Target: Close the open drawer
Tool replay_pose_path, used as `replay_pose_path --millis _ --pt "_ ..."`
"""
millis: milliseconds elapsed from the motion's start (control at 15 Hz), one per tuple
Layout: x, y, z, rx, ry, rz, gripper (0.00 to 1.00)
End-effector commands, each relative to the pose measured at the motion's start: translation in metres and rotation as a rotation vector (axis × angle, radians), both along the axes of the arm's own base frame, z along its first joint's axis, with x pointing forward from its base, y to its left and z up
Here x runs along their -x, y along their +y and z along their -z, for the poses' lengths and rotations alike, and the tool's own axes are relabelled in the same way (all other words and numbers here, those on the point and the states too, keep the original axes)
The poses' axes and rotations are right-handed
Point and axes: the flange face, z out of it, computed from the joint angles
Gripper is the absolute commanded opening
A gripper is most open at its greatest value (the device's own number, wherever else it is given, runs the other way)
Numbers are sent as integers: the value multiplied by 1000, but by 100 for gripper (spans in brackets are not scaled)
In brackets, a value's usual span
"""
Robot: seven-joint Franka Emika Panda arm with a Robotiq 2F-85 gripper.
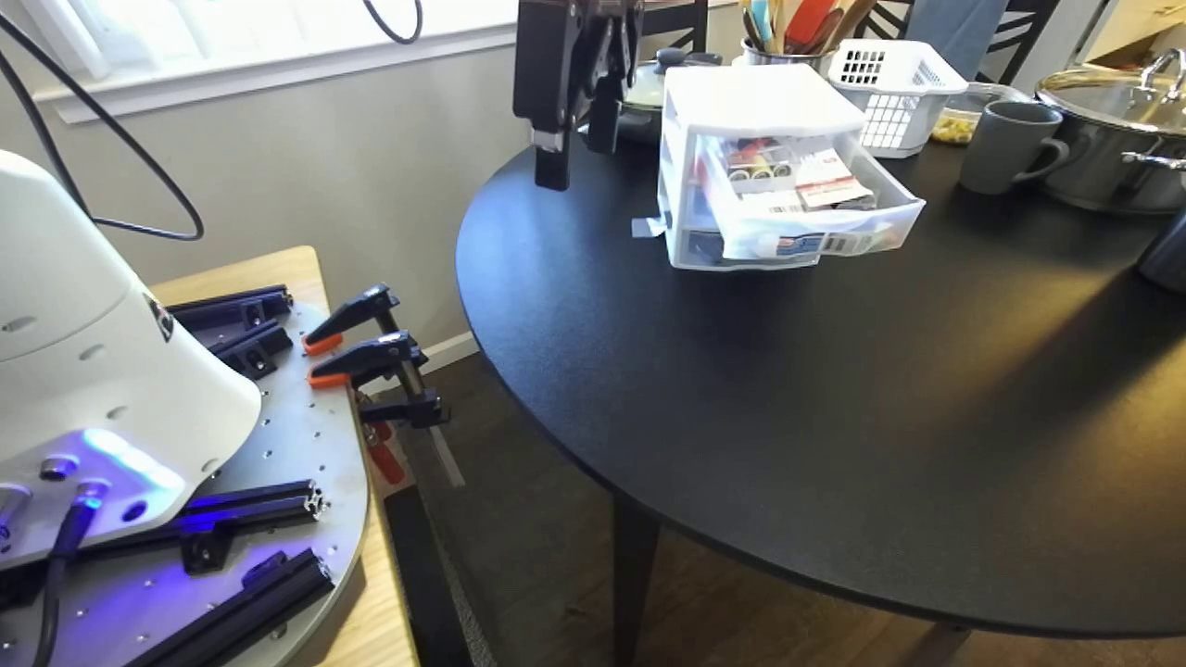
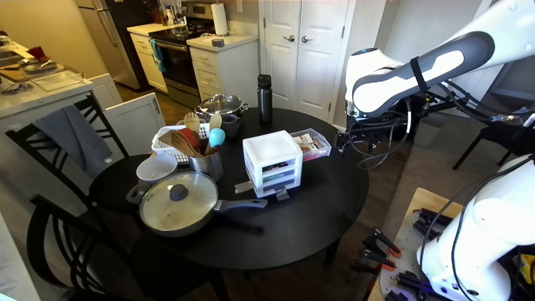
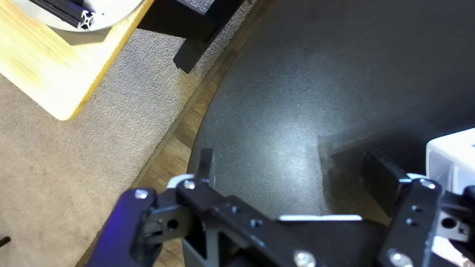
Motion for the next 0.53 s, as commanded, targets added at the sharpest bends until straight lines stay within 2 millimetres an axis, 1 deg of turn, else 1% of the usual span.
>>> replay_pose_path --millis 0,67,200,267,333,400,467 --pt "-8 -36 3 23 8 -25 100" --pt "-11 -48 1 87 10 -20 100" --pt "-20 -62 -5 170 3 -47 100" --pt "-25 -65 -6 200 -3 -61 100" --pt "-32 -65 -4 235 -3 -79 100" --pt "-38 -65 -2 262 -1 -93 100" --pt "-44 -65 6 297 9 -101 100"
